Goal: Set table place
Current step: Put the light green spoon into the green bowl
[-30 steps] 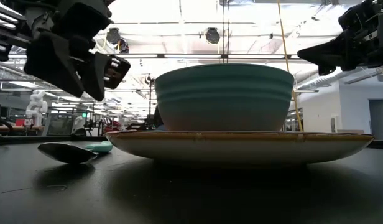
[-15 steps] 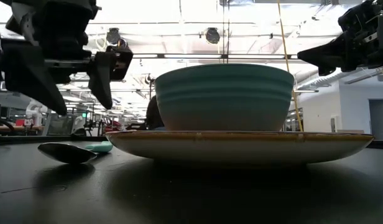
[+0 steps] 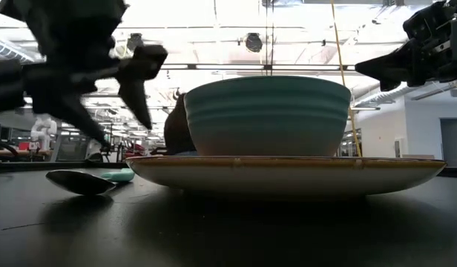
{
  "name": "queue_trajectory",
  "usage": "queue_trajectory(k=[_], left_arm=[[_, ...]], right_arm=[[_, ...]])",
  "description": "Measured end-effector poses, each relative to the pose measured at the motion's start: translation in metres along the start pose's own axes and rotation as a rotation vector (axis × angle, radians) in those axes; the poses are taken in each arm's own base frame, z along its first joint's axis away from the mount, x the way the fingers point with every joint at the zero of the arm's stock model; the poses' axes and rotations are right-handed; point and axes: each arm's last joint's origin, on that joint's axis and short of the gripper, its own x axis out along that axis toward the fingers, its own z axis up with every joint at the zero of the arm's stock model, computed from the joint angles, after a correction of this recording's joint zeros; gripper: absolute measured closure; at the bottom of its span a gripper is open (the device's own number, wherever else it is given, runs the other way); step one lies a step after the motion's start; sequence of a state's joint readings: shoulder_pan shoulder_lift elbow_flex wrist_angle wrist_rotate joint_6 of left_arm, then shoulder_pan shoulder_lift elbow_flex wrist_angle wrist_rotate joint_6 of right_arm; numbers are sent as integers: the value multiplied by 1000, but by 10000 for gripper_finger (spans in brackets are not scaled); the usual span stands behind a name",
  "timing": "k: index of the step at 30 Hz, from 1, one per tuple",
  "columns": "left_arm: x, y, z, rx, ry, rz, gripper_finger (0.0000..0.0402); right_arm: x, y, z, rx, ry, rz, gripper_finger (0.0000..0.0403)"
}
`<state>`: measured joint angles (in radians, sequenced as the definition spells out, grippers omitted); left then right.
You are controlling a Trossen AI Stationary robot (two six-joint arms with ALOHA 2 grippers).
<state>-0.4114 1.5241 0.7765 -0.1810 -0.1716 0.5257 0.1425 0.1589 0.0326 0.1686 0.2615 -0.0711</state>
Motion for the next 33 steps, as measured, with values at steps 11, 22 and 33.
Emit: queue_trajectory(k=[11, 22, 33], left_arm=[[-17, -1, 11, 50, -123, -109, 167], [-9, -7, 8, 227, -53, -78, 189], [11, -15, -6, 433, 117, -113, 190]], right_arm=[[0, 0, -2, 0, 24, 2, 403], [0, 0, -2, 0, 24, 1, 403], [1, 0, -2, 0, 26, 2, 403]])
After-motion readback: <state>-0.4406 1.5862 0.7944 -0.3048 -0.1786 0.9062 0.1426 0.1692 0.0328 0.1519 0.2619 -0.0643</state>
